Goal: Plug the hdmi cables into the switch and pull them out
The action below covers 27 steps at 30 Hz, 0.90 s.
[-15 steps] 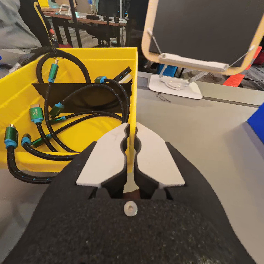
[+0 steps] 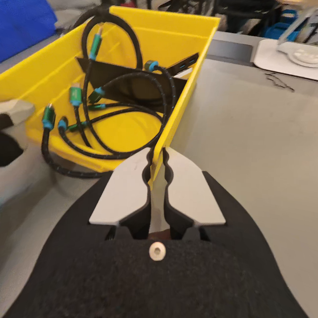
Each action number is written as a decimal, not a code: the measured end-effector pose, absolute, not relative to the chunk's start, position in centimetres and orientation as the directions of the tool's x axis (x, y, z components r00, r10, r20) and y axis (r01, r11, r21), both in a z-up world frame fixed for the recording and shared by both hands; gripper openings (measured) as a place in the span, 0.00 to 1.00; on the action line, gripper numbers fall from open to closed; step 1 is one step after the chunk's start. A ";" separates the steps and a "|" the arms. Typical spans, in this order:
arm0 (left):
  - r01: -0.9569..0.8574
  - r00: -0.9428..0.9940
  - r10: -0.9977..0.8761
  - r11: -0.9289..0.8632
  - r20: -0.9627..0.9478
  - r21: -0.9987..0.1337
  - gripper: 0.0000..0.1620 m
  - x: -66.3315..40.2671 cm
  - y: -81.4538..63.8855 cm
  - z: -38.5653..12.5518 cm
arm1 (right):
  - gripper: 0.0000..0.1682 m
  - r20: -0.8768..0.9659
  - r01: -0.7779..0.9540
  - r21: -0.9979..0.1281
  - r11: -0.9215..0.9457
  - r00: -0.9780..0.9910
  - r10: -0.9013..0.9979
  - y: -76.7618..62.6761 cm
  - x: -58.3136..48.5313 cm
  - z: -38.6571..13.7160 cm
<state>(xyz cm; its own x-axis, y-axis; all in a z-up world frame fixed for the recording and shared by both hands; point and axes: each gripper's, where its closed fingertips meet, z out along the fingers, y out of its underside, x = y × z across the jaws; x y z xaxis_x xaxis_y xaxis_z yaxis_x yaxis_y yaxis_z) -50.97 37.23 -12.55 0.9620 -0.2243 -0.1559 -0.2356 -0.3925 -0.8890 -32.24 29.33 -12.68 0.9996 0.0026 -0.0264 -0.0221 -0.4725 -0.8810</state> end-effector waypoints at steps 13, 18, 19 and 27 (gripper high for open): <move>0.070 0.877 -0.431 -0.320 0.211 -0.945 0.23 -44.2 28.7 -7.1 | 0.20 0.106 0.137 -0.886 -0.443 0.990 0.094 12.5 -11.0 -13.2; -0.039 0.845 -0.522 -0.270 0.112 -0.962 0.24 -37.8 23.7 -7.6 | 0.20 0.009 -0.054 -0.928 -0.370 0.986 -0.167 7.9 0.6 -10.9; -0.083 0.848 -0.525 -0.256 0.067 -0.963 0.23 -37.1 23.1 -7.9 | 0.20 0.015 -0.050 -0.938 -0.344 0.982 -0.186 7.2 2.0 -10.6; -0.245 0.851 -0.519 -0.260 -0.078 -0.934 0.23 -35.6 22.7 -10.5 | 0.28 -0.258 -0.284 -0.909 -0.305 0.958 -0.124 7.2 3.0 -11.5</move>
